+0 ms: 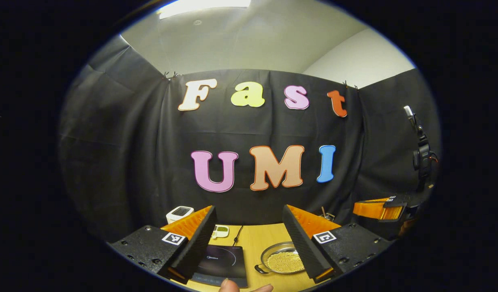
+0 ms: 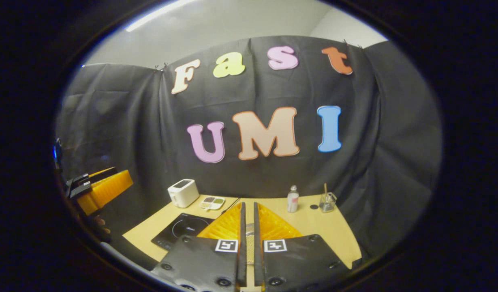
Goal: First push the handle of the pot to place it horizontally, then grasp the pot with both hands and set it on the induction cooktop.
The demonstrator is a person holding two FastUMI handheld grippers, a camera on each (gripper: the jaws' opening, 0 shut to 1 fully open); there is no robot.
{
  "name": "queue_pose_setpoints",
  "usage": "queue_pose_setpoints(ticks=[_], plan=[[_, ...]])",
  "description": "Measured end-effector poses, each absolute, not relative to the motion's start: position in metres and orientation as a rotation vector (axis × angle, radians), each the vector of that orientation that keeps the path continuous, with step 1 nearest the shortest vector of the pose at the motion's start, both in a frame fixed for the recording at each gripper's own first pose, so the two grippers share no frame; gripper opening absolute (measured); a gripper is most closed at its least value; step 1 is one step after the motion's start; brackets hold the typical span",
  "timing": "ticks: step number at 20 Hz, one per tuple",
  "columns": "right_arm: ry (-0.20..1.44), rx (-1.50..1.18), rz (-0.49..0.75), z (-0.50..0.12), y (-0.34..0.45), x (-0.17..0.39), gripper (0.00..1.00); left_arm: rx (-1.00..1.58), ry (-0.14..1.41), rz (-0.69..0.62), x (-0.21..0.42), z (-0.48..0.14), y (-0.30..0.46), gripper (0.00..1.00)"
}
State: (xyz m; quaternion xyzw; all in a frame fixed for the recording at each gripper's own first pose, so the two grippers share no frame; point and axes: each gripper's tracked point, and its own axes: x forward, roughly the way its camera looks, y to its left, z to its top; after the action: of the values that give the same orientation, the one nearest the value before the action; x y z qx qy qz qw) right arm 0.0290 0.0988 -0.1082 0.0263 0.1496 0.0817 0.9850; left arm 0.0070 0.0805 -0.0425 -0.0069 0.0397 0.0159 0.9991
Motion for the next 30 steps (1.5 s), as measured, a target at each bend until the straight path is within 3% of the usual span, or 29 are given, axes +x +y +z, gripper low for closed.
queue_pose_setpoints(ticks=[2,3,4,6,7,9,10,13,17,24,25,26,29,30], plan=[[0.349,0.061,0.182,-0.128,0.097,0.039,0.08,-0.025,0.100,0.042,0.018,-0.050,0.079,0.99],[0.368,0.074,0.194,-0.137,0.099,0.043,0.03,-0.029,0.114,0.049,0.024,-0.055,0.080,0.98],[0.384,0.083,0.209,-0.146,0.101,0.047,0.13,-0.030,0.123,0.059,0.028,-0.060,0.080,0.98],[0.441,0.092,0.227,-0.171,0.103,0.053,0.03,-0.026,0.144,0.079,0.035,-0.067,0.085,0.99],[0.461,0.102,0.238,-0.180,0.107,0.054,0.07,-0.033,0.139,0.082,0.038,-0.068,0.086,0.99],[0.511,0.102,0.260,-0.201,0.115,0.056,0.00,-0.040,0.151,0.090,0.045,-0.077,0.092,0.99],[0.544,0.098,0.264,-0.211,0.120,0.057,0.04,-0.046,0.164,0.085,0.050,-0.083,0.095,0.99],[0.631,0.094,0.271,-0.243,0.141,0.060,0.00,-0.056,0.176,0.059,0.069,-0.099,0.112,0.99],[0.773,0.108,0.218,-0.294,0.171,0.058,0.04,-0.037,0.211,0.013,0.091,-0.125,0.144,0.99],[0.962,0.119,0.135,-0.376,0.212,0.054,0.04,-0.030,0.265,-0.065,0.116,-0.172,0.188,0.99],[0.986,0.121,0.128,-0.387,0.217,0.053,0.00,-0.036,0.265,-0.071,0.118,-0.174,0.193,0.99],[1.011,0.118,0.119,-0.397,0.219,0.052,0.04,-0.041,0.267,-0.076,0.121,-0.176,0.197,0.99],[1.102,0.043,0.096,-0.432,0.217,0.043,0.00,-0.047,0.288,-0.080,0.122,-0.189,0.210,0.99],[1.135,0.012,0.099,-0.440,0.217,0.040,0.04,-0.055,0.289,-0.079,0.122,-0.191,0.214,0.99]])
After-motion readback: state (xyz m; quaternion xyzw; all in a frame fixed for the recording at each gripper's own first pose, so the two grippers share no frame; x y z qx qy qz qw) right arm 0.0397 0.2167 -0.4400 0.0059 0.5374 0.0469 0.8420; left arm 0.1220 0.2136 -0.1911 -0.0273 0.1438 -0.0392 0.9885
